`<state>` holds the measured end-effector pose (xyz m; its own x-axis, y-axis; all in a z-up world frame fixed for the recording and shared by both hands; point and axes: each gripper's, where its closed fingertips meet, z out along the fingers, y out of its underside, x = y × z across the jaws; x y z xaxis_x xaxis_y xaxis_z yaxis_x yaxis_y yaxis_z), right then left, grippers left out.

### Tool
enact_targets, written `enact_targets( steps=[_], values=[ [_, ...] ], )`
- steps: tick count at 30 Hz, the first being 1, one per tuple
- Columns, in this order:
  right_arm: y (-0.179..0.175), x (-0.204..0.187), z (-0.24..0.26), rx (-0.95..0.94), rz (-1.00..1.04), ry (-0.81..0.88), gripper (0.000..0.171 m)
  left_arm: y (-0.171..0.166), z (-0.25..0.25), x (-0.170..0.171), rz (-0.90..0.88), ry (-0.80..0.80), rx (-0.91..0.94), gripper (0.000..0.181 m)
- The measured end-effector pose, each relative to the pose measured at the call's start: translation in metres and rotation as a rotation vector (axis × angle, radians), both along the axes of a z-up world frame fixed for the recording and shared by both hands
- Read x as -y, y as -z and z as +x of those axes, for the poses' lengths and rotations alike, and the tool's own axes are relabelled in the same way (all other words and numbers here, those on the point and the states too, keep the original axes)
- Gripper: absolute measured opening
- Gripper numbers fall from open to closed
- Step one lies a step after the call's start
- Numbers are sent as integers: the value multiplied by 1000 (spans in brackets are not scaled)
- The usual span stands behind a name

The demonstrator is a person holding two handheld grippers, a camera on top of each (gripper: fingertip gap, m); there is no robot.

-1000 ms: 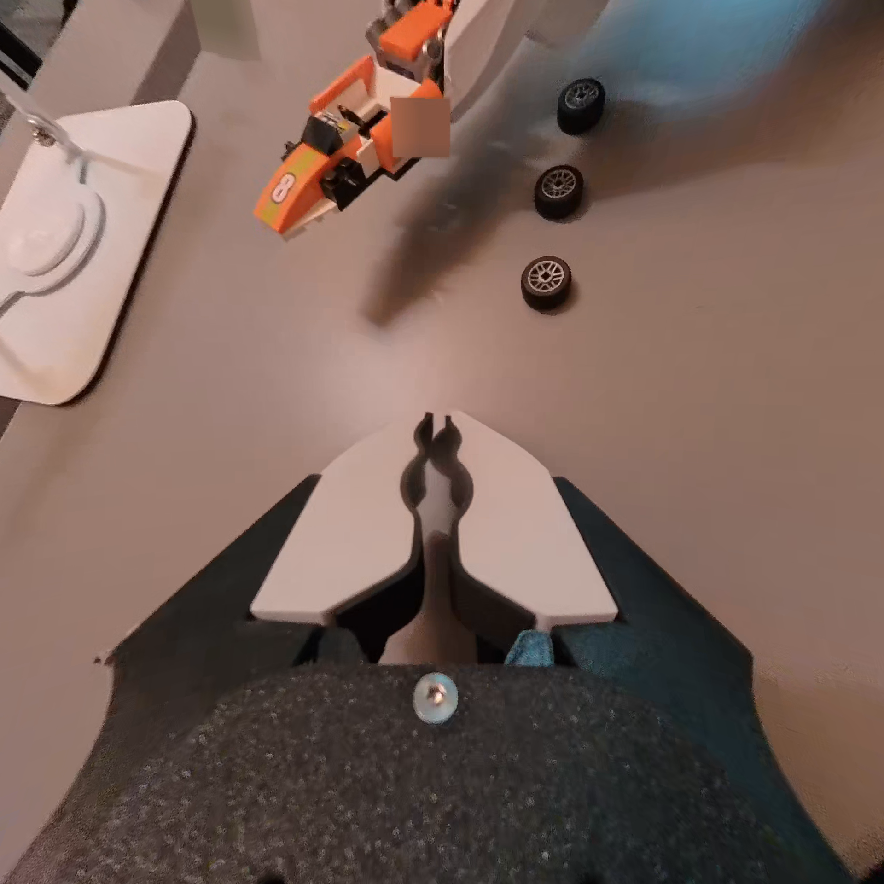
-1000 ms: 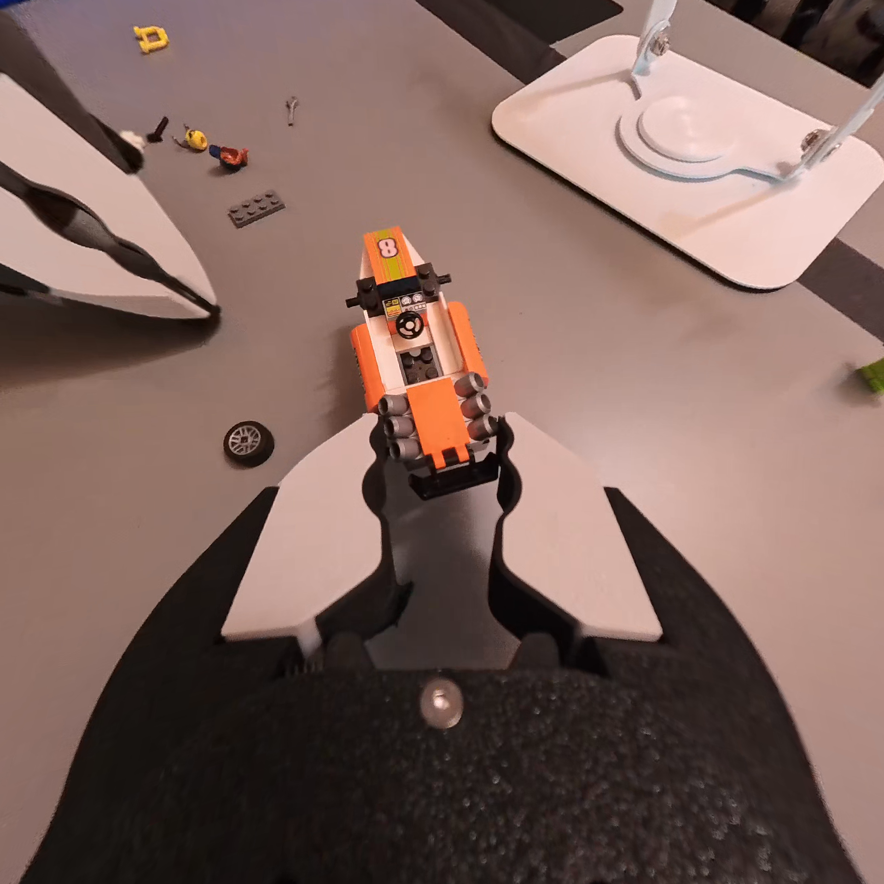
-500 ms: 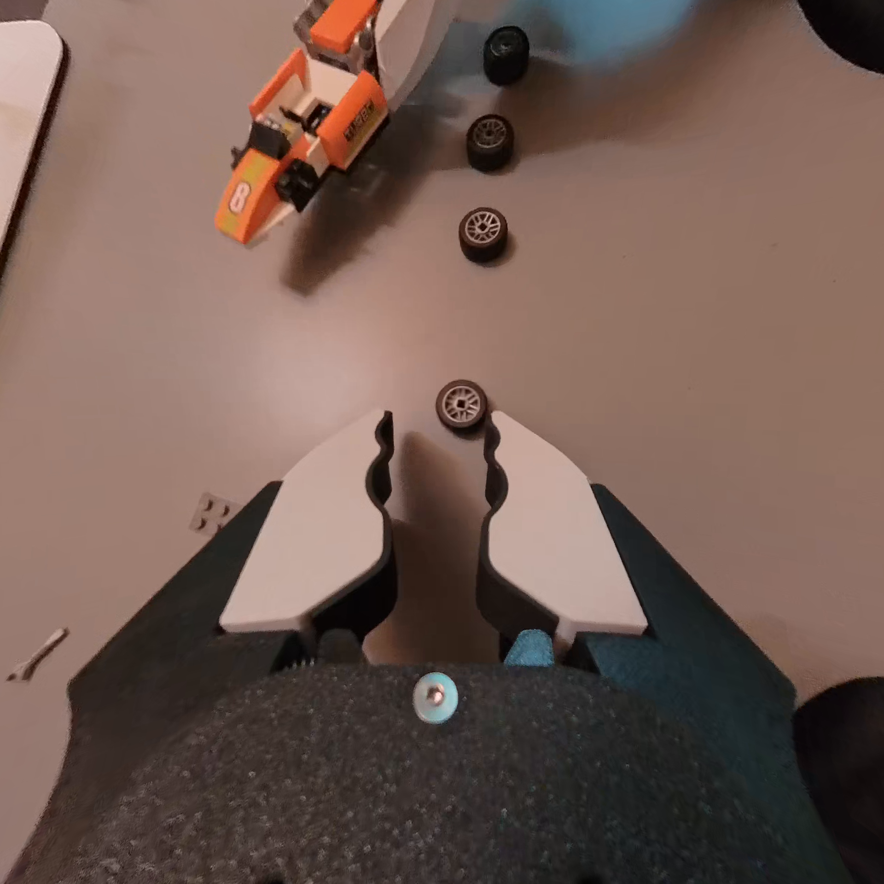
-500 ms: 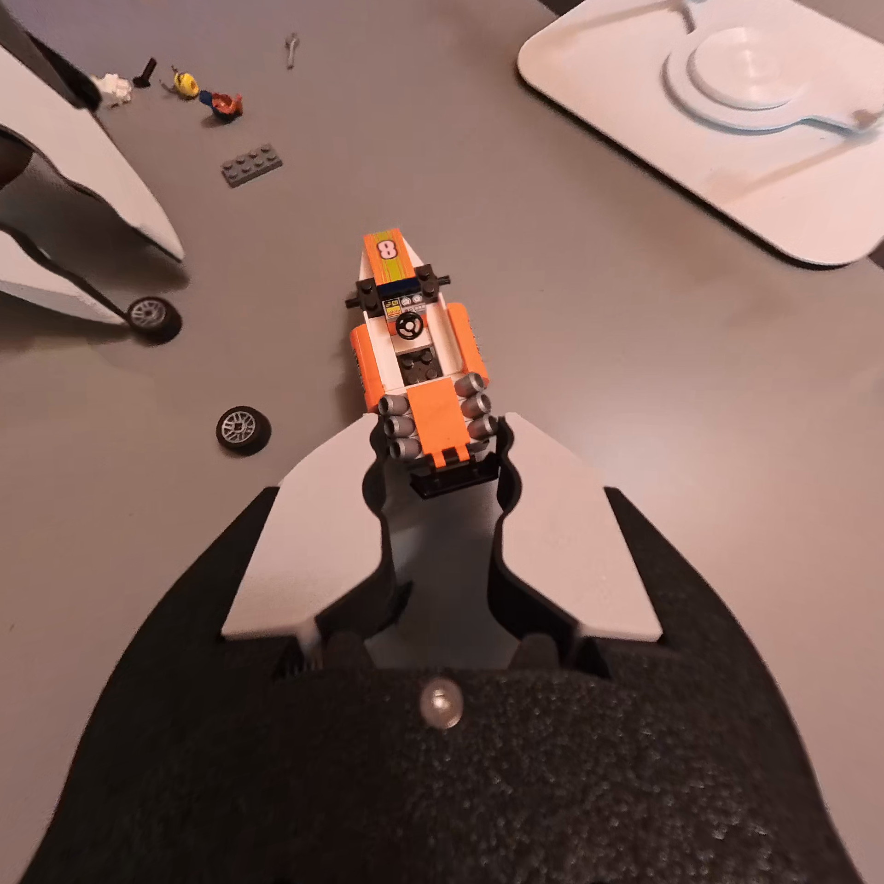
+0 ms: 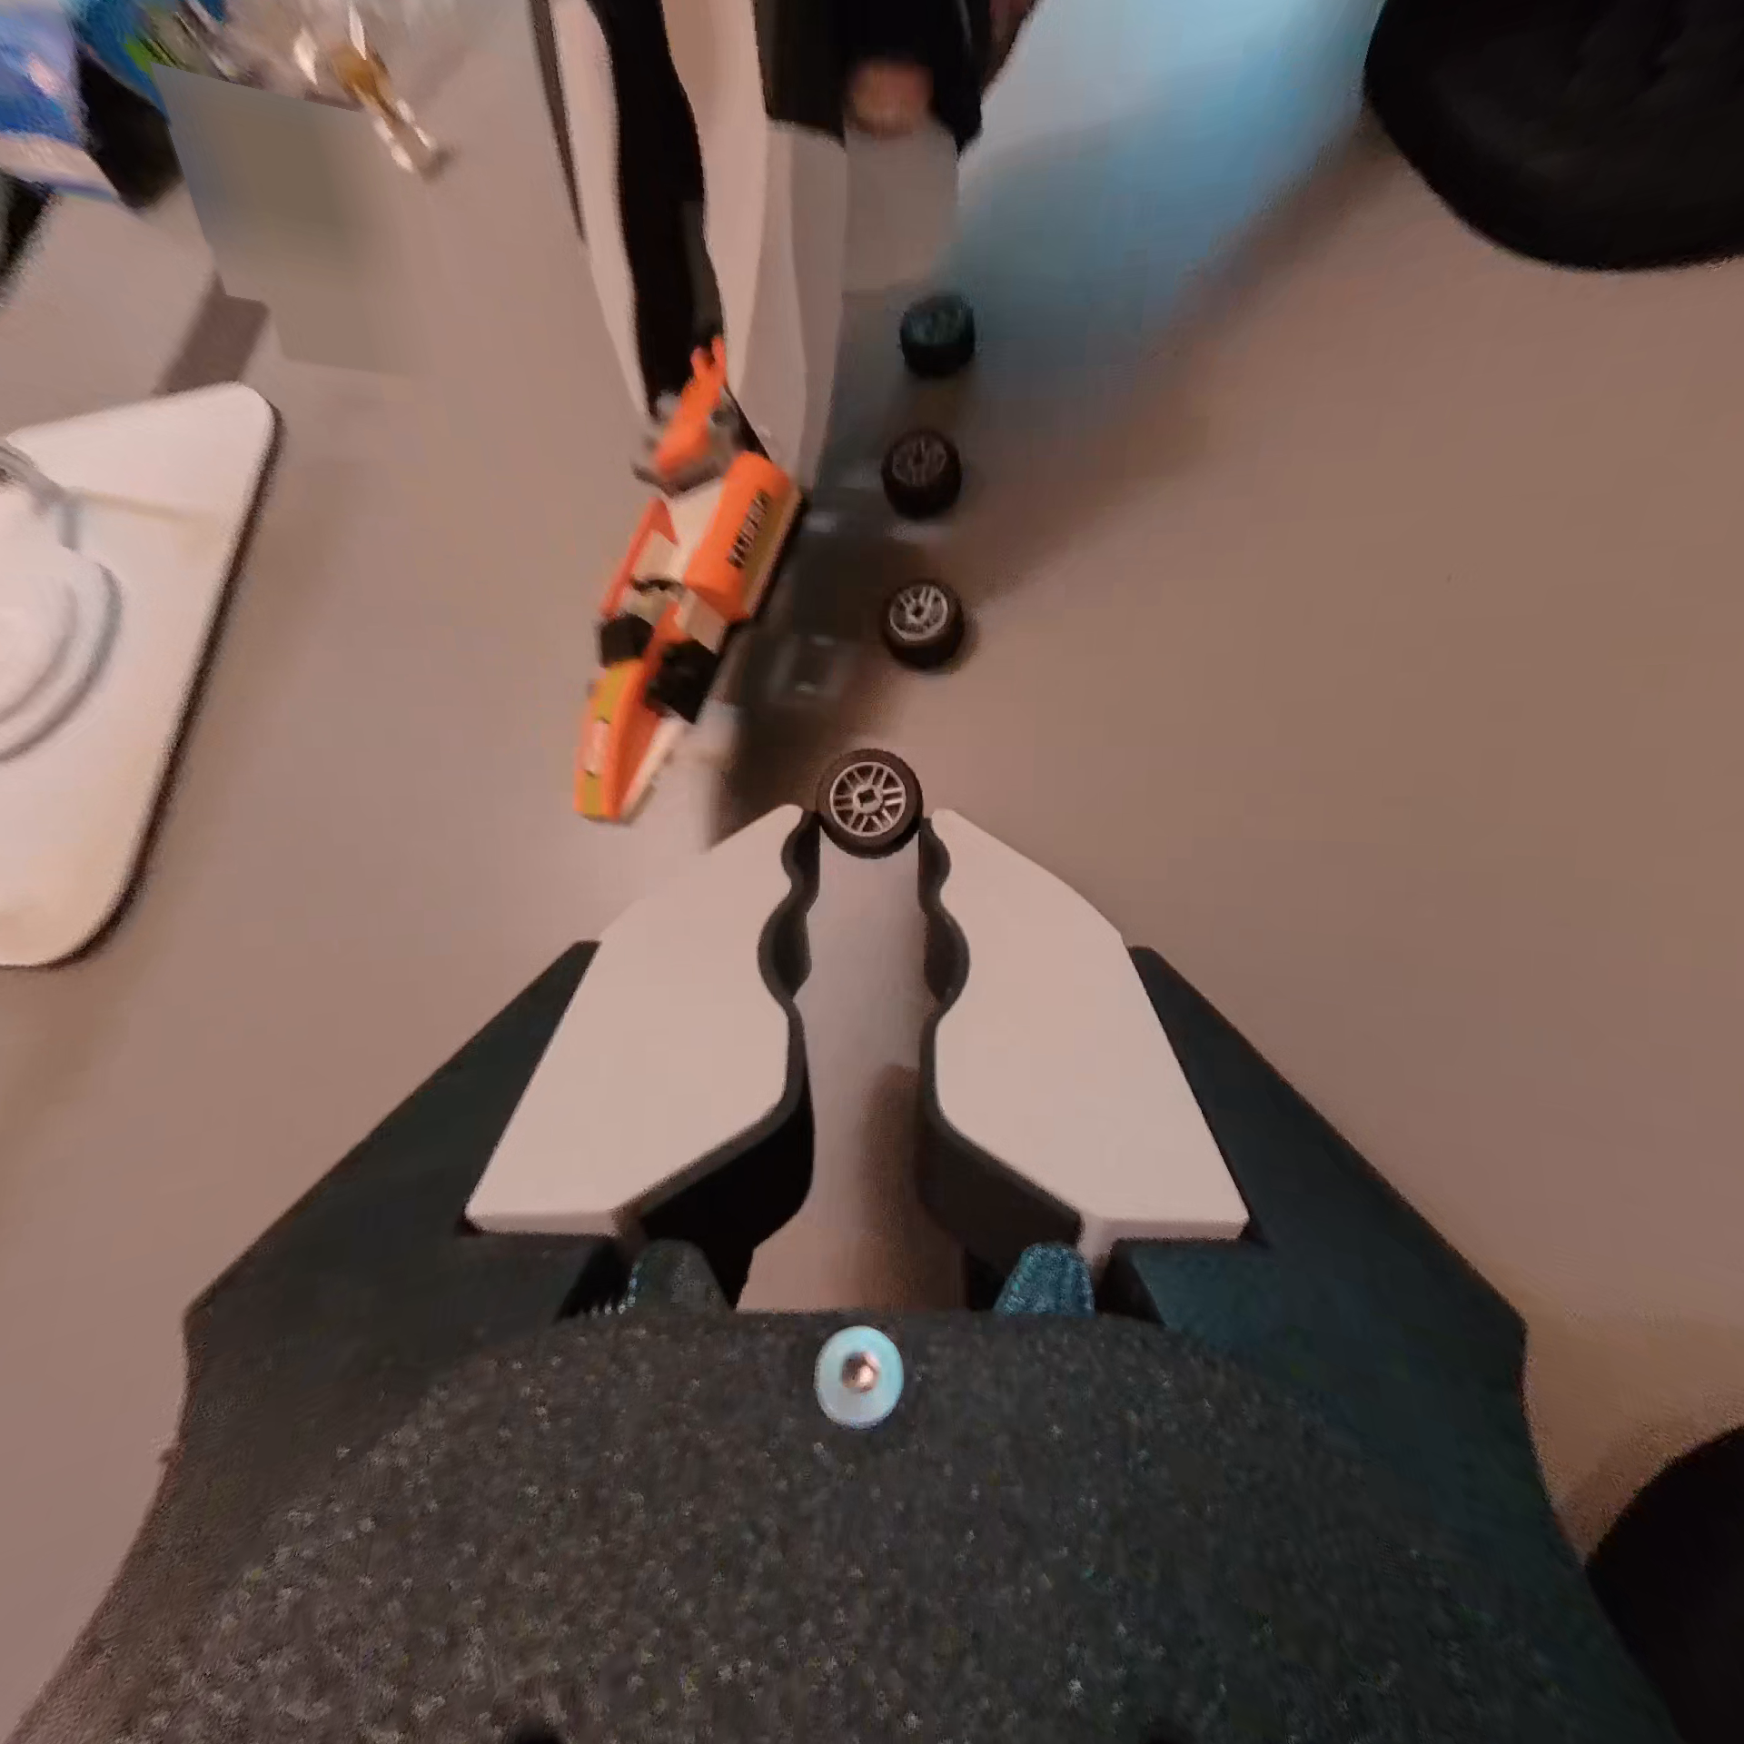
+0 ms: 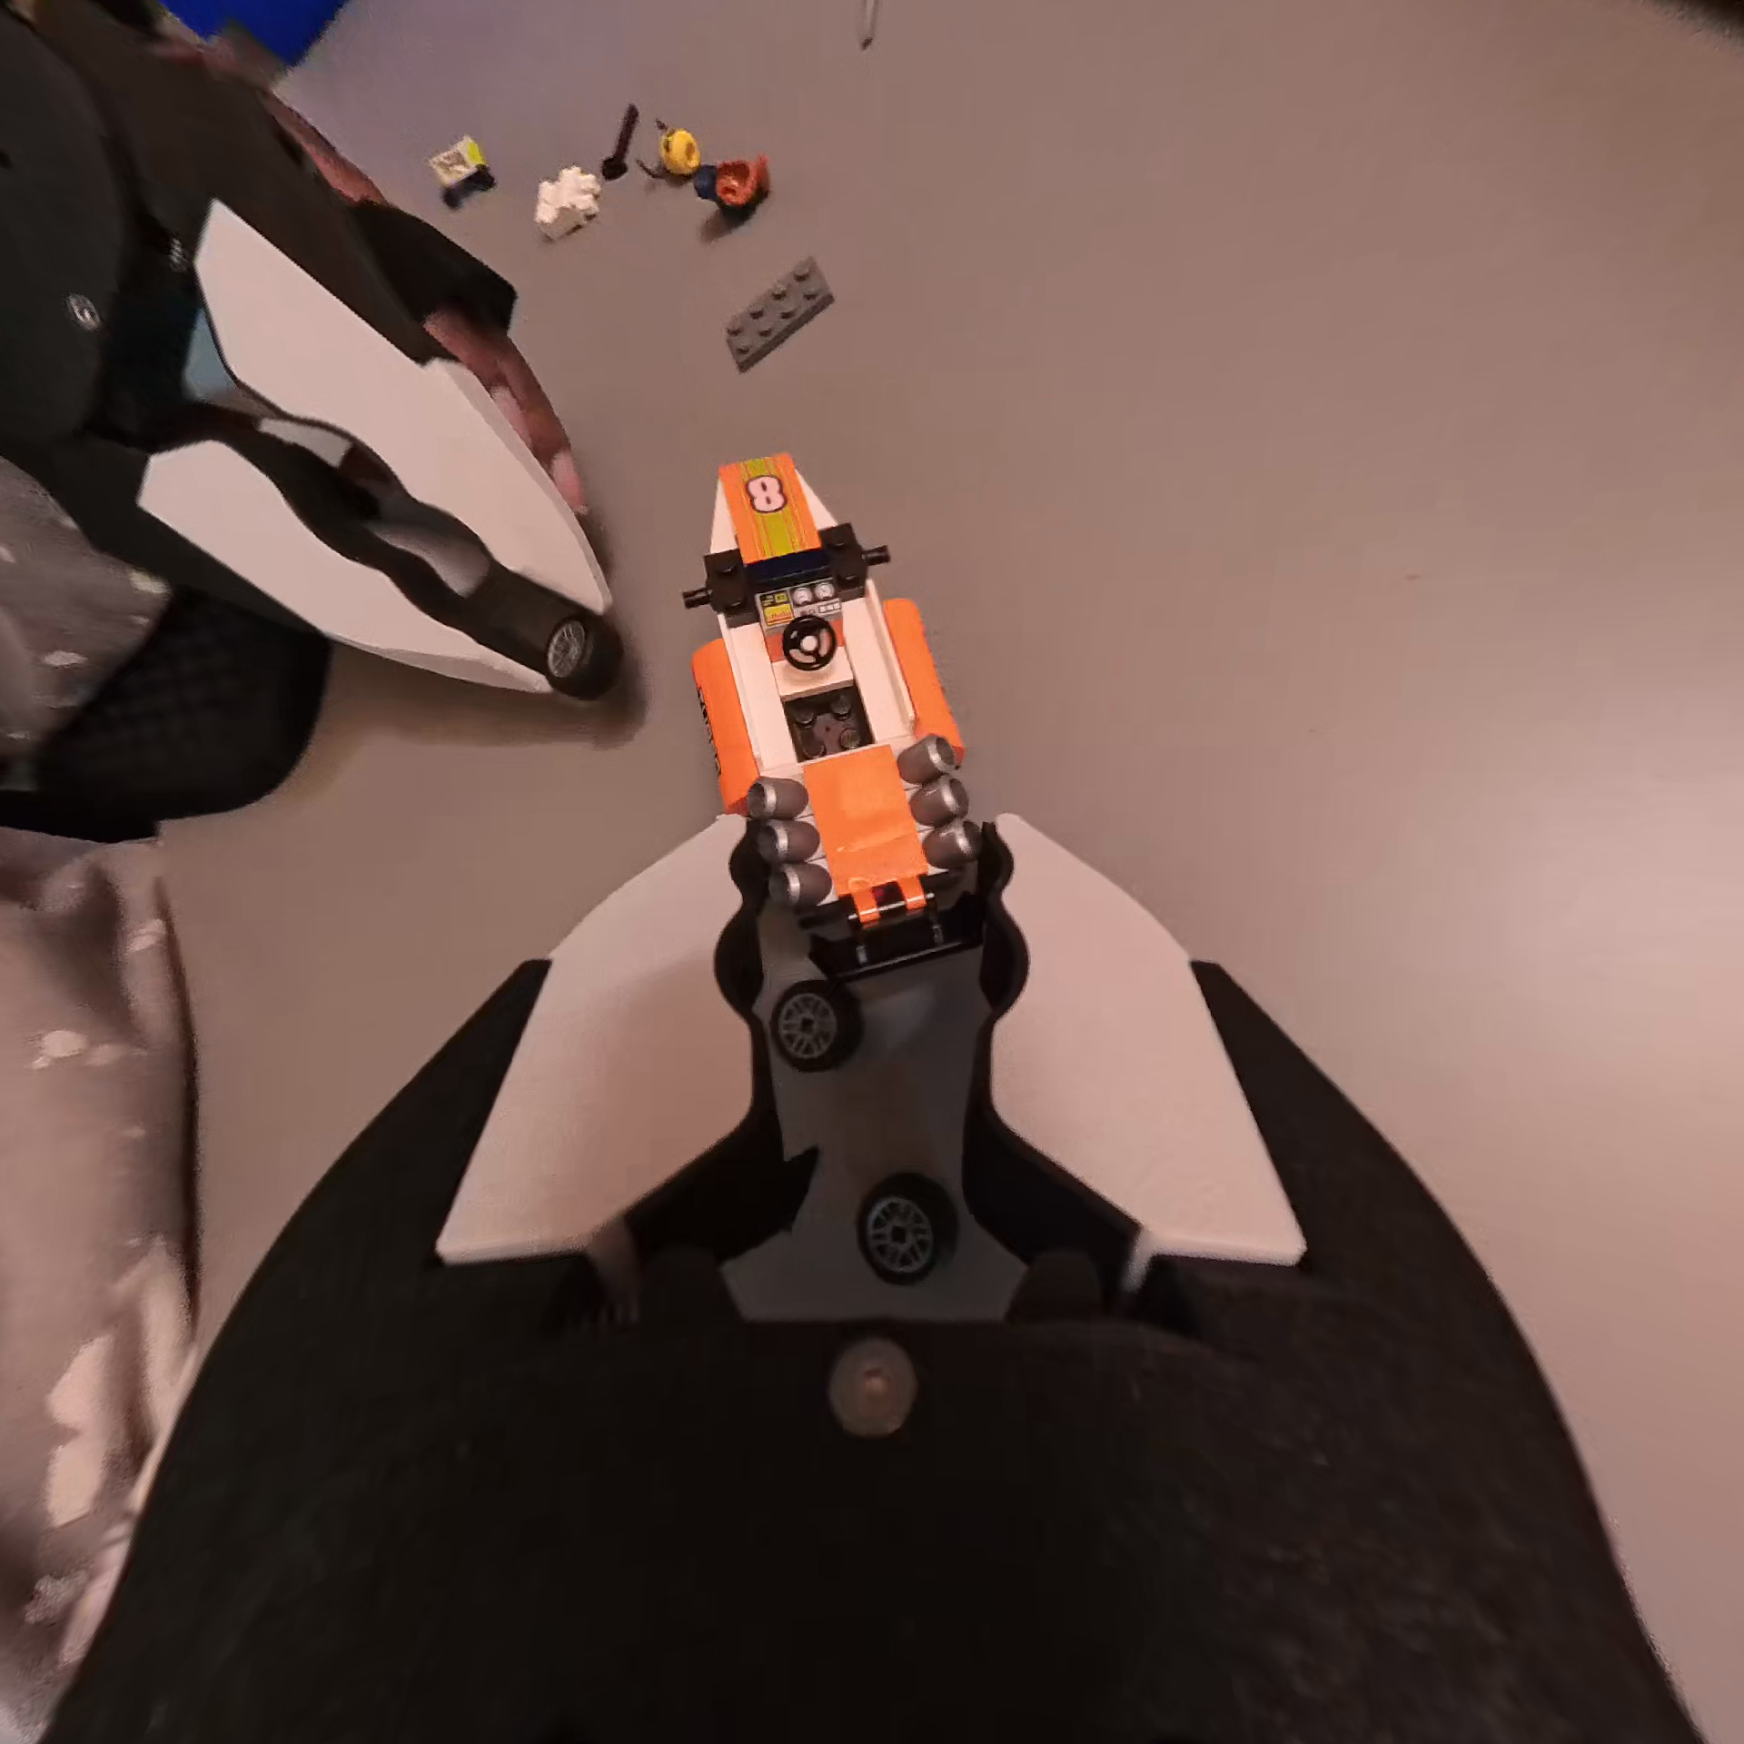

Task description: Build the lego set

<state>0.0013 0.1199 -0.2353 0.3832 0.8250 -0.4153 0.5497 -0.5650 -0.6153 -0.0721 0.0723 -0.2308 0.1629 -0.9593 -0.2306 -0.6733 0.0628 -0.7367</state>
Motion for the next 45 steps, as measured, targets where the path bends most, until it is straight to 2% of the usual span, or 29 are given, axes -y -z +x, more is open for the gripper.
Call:
enact_targets(
  steps=[4, 7, 15, 23, 30, 35, 39, 43, 45],
  values=[
    [-2, 26, -9, -10, -109, -81, 43, -32, 0, -1, 182, -15, 49, 20],
    [-4, 57, -15, -2, -247, -165, 43, -46, 5, 16, 238, 54, 76, 20],
    [9, 104, 1, 31, -369, -260, 43, -31, 18, 71, 131, 274, -54, 20],
    [7, 114, 6, 62, -485, -321, 43, -11, 26, 77, 129, 313, -184, 19],
    [5, 113, 7, 61, -588, -316, 43, -11, 27, 78, 115, 308, -167, 19],
    [4, 111, 7, 44, -577, -318, 45, -12, 27, 80, 101, 311, -151, 19],
    [-2, 107, 5, -15, -521, -334, 60, -9, 26, 79, 90, 309, -151, 19],
    [-9, 107, 3, -78, -454, -341, 56, -7, 25, 78, 86, 304, -159, 19],
    [-12, 103, 2, -92, -315, -340, 54, -8, 24, 77, 85, 296, -153, 19]
  ],
)
